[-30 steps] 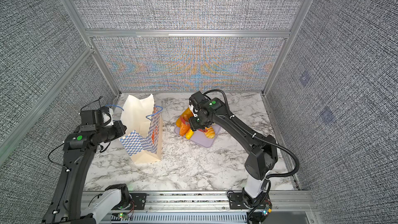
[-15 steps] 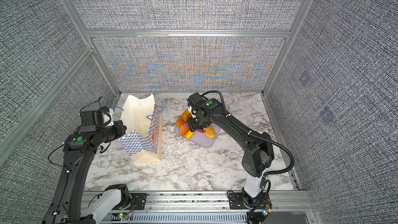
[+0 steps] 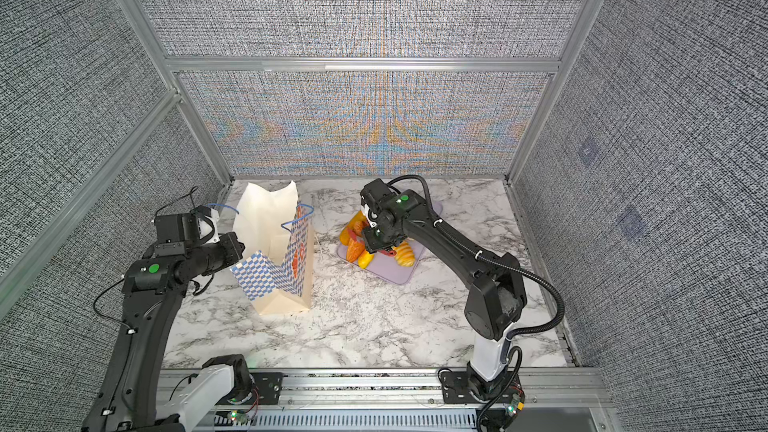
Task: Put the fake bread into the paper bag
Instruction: 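Lower the open tongs around the orange bread with the right gripper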
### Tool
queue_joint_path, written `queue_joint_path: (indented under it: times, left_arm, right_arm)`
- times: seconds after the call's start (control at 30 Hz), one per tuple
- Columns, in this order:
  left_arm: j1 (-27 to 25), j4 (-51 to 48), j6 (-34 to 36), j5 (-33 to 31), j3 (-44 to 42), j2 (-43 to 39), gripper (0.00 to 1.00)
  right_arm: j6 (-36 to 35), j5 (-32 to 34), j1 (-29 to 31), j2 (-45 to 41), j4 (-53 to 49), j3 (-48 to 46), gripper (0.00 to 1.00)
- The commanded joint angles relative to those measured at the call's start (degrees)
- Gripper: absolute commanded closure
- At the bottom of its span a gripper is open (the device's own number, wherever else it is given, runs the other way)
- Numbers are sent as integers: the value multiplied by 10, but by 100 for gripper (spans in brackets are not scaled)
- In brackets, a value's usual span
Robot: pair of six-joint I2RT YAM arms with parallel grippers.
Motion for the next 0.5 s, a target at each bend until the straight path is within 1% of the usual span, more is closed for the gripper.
queue_joint_path:
  times: [0.0, 0.17, 0.47]
  left_arm:
    - [1, 10, 0, 2, -2, 0, 100]
    - [1, 11, 0, 0, -2, 1, 100]
    - [1, 10, -1, 0, -2, 0, 100]
  right_arm:
    - [1, 1, 0, -7, 9, 0, 51]
    - [5, 2, 0, -15, 10, -5, 55]
    - [14, 6, 0, -38, 11, -14, 58]
